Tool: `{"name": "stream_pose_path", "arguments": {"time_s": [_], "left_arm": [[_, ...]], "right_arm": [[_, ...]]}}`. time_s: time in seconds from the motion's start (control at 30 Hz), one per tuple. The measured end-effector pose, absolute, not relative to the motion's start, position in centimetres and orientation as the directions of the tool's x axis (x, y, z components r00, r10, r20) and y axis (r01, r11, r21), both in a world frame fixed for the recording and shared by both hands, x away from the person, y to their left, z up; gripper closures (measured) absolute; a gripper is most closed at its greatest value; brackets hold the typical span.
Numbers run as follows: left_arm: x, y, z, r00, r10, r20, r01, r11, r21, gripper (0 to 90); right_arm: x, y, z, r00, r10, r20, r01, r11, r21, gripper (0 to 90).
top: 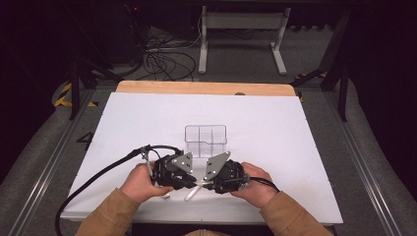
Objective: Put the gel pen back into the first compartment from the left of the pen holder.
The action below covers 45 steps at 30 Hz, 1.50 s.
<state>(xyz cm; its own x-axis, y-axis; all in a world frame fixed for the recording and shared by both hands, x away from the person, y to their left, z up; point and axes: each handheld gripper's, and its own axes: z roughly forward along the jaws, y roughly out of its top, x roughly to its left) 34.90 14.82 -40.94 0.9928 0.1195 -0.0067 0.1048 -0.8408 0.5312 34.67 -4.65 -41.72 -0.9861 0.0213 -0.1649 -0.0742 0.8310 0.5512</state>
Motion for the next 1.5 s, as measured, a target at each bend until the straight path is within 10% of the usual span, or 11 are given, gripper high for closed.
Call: {"name": "stream_pose_path", "arguments": {"time_s": [0.63, 0.97, 1.5], "left_arm": [[35.2, 15.0, -41.1, 0.992, 0.123, -0.023, 0.116, -0.828, 0.548, 78.1], [35.5, 16.4, -40.4, 0.982, 0.189, -0.010, 0.158, -0.793, 0.588, 45.7], [35.1, 21.8, -39.1, 0.945, 0.328, 0.009, 0.219, -0.652, 0.726, 40.1]], "right_arm": [[34.6, -4.4, -41.7, -0.988, -0.016, -0.154, -0.096, 0.845, 0.526, 79.7], [34.7, -5.5, -41.0, -0.987, 0.007, -0.158, -0.085, 0.821, 0.565, 79.7], [35.3, -7.7, -37.7, -0.978, 0.100, -0.184, -0.062, 0.698, 0.713, 79.6]]}}
